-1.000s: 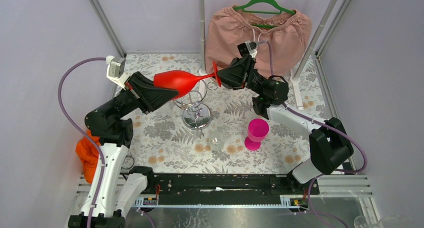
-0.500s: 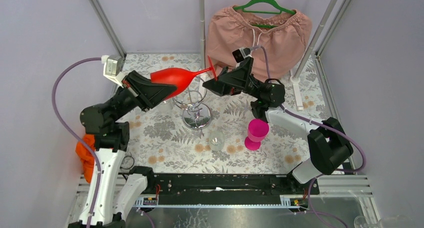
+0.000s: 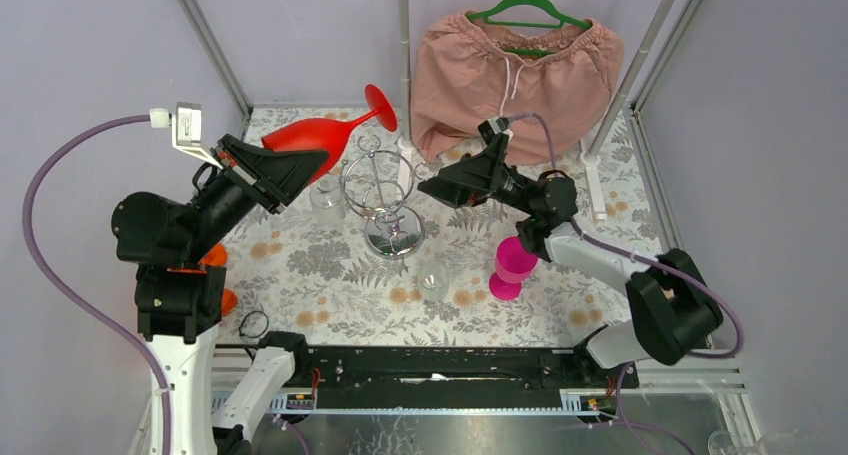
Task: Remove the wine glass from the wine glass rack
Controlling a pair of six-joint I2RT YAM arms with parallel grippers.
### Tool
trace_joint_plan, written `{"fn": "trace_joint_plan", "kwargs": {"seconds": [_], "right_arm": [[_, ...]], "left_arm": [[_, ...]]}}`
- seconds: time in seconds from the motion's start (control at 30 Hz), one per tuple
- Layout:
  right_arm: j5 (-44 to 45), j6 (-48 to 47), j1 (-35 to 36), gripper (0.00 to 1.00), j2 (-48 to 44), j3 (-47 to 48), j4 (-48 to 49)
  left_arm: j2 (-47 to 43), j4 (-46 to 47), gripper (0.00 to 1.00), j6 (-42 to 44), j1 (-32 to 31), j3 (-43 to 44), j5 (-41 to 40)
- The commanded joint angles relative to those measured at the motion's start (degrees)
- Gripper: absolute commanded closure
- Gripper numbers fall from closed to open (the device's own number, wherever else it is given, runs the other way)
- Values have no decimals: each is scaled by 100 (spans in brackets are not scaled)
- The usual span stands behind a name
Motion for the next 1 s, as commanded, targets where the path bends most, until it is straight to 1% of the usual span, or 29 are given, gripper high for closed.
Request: {"fn": "trace_joint_plan", "kwargs": {"seconds": [0.0,0.07,0.17,0.2,0.23,0.33,0.47,0.67,0.8,0.97], "right_arm": [[-247,-1405,-194,0,-1089,79,-1612],[-175,-2228,-226,0,-1441,230,-2995],[243,-3644,-237,0,-2032,653,-5213],[519,-4031,-238,0,-2259,783,-5983],[718,-4422,-238,0,-2398,916,-6438],[1200,-4991,-247,0,-2756,1218,-7363],[1544,-5301,-238,0,-3026,1390,-7921],[1632,-5334,-246,0,-3086,1399,-8091],[1678,-5306,-241,0,-3068,1373,-8119],[1700,-5273,-243,0,-3088,1357,-8160]], "left_arm": [[177,-2108,100,1075,-26,544,-840],[277,-2460,100,1184,-23,698,-909],[327,-2881,100,1257,-23,743,-966],[333,-3041,100,1305,-27,779,-1069],[339,-3212,100,1367,-27,837,-1151],[341,-3685,100,1537,-27,1082,-1391],[250,-4129,100,1644,-27,1341,-1463],[52,-4920,100,1811,-27,1511,-1554],[-242,-5183,100,1755,-115,1319,-1816],[-462,-5788,100,1746,-118,1277,-2399]]}}
